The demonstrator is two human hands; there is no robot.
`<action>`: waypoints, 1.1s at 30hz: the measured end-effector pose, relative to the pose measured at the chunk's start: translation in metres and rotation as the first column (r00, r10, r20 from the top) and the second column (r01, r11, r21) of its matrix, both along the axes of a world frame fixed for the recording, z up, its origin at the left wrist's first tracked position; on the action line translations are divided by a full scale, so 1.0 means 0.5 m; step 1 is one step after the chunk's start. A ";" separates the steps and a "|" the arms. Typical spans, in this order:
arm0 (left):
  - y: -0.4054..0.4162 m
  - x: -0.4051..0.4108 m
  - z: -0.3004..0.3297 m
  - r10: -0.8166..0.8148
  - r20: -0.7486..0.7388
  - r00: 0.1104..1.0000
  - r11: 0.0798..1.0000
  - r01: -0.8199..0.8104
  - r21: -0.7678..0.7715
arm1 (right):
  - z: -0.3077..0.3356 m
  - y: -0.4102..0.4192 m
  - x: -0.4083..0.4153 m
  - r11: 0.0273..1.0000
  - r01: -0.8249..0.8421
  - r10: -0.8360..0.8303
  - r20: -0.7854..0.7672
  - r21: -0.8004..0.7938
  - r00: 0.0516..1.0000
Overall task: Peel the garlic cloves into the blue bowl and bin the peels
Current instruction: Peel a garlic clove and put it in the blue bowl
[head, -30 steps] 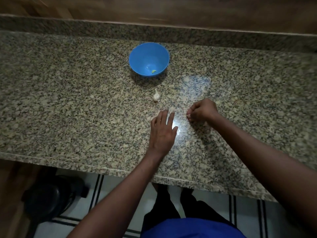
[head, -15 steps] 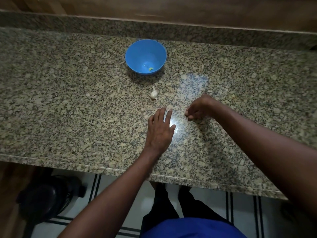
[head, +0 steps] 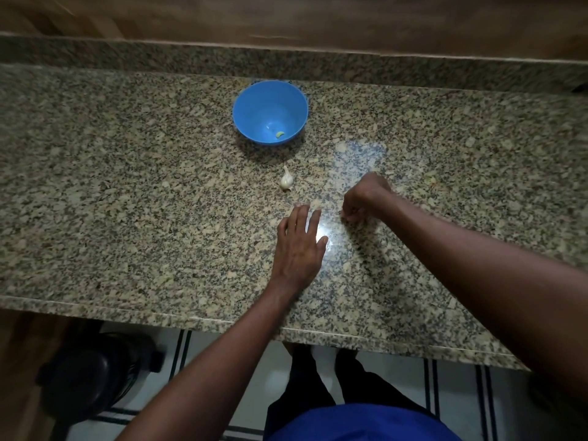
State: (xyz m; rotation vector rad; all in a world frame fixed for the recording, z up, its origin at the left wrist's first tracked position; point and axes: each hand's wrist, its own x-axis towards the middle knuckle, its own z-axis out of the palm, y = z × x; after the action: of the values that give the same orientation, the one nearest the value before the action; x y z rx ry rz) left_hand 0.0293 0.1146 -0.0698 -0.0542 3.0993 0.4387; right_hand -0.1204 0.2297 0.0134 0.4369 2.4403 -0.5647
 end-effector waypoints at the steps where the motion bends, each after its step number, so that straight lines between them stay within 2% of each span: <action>1: -0.001 -0.001 0.000 0.000 0.003 1.000 1.000 0.000 0.001 | 0.000 -0.005 0.001 1.000 -0.011 0.011 -0.025 0.007 1.000; 4: -0.001 0.000 0.001 -0.001 0.004 1.000 1.000 0.001 0.004 | -0.005 0.003 0.003 0.998 -0.062 0.061 -0.050 -0.025 0.997; 8: 0.000 0.000 -0.002 0.001 0.002 1.000 1.000 -0.001 -0.017 | -0.014 0.060 0.007 0.939 0.001 0.001 0.005 -0.344 1.000; 11: -0.001 -0.002 -0.005 -0.001 -0.004 1.000 0.999 0.001 -0.037 | -0.018 0.087 0.020 0.883 -0.012 0.009 -0.008 -0.470 1.000; 18: -0.002 -0.001 -0.006 0.002 -0.014 1.000 0.999 -0.002 -0.038 | -0.014 0.060 -0.005 0.932 0.046 0.002 0.131 -0.360 0.991; 21: -0.002 -0.002 -0.003 0.002 -0.012 1.000 0.999 -0.002 -0.035 | -0.015 0.044 -0.011 0.950 0.064 -0.022 0.137 -0.306 0.990; 23: -0.002 -0.001 -0.002 0.001 -0.007 1.000 1.000 -0.001 -0.031 | -0.020 0.035 -0.004 0.964 0.048 -0.023 0.097 -0.261 0.995; 29: -0.002 0.001 -0.002 -0.001 0.004 1.000 1.000 0.001 -0.023 | -0.026 0.021 0.030 0.989 -0.055 0.032 -0.164 -0.135 0.986; 31: -0.001 0.002 -0.002 -0.004 0.003 1.000 1.000 0.004 -0.024 | -0.034 0.026 0.039 0.988 -0.051 0.022 -0.193 -0.144 0.981; 33: 0.000 0.002 -0.001 -0.003 0.000 1.000 1.000 0.003 -0.018 | -0.044 0.046 0.049 0.974 -0.007 -0.034 -0.175 -0.227 0.984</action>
State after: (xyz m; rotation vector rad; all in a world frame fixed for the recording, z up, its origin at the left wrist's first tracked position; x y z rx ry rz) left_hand 0.0304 0.1144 -0.0705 -0.0493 3.1026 0.4107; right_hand -0.0957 0.2527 -0.0085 0.3197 2.5024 -0.9124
